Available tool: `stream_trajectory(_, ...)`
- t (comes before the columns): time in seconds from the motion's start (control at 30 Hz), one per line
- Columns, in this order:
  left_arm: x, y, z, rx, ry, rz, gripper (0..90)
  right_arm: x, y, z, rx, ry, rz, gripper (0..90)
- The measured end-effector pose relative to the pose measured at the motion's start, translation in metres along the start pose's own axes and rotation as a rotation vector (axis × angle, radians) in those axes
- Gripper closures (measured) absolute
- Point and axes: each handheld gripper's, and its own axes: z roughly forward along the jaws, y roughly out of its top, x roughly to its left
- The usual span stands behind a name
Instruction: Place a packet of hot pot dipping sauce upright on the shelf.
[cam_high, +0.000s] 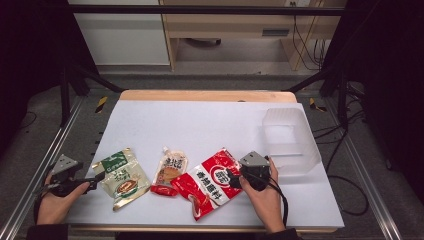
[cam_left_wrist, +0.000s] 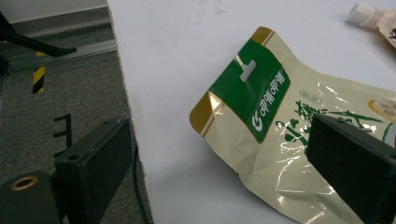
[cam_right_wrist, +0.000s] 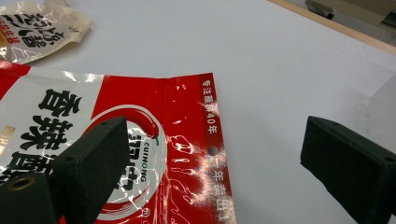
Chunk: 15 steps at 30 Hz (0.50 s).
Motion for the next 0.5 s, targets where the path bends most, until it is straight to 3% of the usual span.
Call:
stream_trajectory(0.13,-0.001,-0.001,0.005,0.013,-0.012,0.000,8.3,0.002,0.000,0.001,0.013,0.002,-0.008,8.6)
stream_trajectory(0.5,-0.008,0.002,0.015,0.064,-0.119,0.007,24.4,0.003,0.000,0.002,0.025,0.009,-0.017,8.6)
